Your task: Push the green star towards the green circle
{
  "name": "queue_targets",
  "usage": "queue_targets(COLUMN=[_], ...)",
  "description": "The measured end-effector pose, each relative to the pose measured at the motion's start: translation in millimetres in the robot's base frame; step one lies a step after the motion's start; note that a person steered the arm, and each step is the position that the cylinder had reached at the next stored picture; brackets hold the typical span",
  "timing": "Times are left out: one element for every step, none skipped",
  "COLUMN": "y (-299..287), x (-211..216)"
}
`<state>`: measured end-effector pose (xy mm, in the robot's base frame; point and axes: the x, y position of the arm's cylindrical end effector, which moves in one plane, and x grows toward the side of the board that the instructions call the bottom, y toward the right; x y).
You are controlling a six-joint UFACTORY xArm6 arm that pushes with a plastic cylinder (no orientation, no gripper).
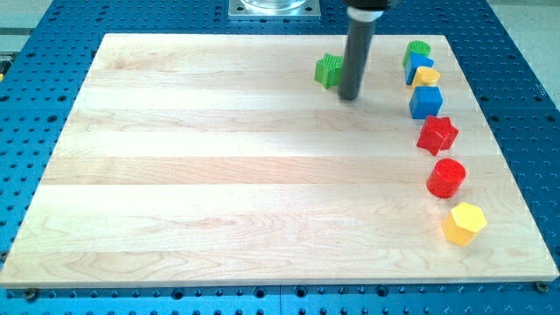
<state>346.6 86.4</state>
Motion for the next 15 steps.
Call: queue_targets(y=[11.0, 42.3, -27.4, -33.1, -48.6, -101.2, -61.4, -17.9, -51.5, -67.5, -12.8, 21.1, -14.5, -1.9, 38.9], x=[-46.1, -83.8, -57.4, -85.8, -98.5, -99.3, -114.1, -119.2, -139.2, -154.1, -148.4, -143.7, -133.7, -124.2, -124.2])
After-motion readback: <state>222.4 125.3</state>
